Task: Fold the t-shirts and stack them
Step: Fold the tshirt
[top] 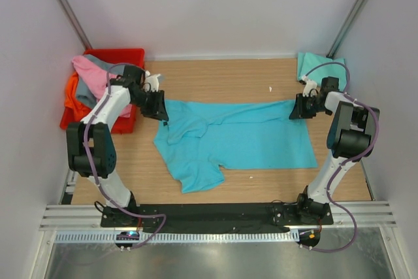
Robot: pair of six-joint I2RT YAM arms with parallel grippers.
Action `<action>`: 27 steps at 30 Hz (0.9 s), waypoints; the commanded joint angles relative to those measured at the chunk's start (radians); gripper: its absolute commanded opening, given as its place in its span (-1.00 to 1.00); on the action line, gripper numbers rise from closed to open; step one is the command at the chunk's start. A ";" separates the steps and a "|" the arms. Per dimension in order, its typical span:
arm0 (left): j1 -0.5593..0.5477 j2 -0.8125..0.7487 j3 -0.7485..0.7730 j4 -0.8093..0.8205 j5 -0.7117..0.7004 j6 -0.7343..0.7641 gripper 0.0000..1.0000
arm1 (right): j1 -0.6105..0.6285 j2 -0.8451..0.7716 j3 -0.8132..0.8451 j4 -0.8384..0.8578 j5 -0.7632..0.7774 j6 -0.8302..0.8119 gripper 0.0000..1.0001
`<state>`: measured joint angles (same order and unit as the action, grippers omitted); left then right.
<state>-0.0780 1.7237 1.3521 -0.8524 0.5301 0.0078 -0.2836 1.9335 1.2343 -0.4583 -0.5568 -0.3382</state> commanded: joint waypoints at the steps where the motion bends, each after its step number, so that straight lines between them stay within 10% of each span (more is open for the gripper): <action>1: 0.003 0.075 0.065 0.059 -0.001 -0.003 -0.28 | -0.008 -0.059 0.008 -0.054 -0.015 -0.005 -0.55; 10: 0.003 0.339 0.243 0.111 0.093 -0.069 -0.38 | 0.212 -0.194 0.151 -0.298 -0.347 0.030 -0.50; 17: 0.003 0.415 0.268 0.137 0.070 -0.069 -0.38 | 0.616 -0.257 0.106 -0.212 -0.177 0.077 -0.41; 27: 0.001 0.458 0.291 0.165 0.057 -0.075 -0.38 | 0.808 -0.024 0.180 -0.227 -0.085 0.045 -0.36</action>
<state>-0.0780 2.1719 1.6161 -0.7197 0.5766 -0.0532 0.4995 1.8828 1.3598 -0.6830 -0.7055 -0.2867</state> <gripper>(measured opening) 0.312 0.319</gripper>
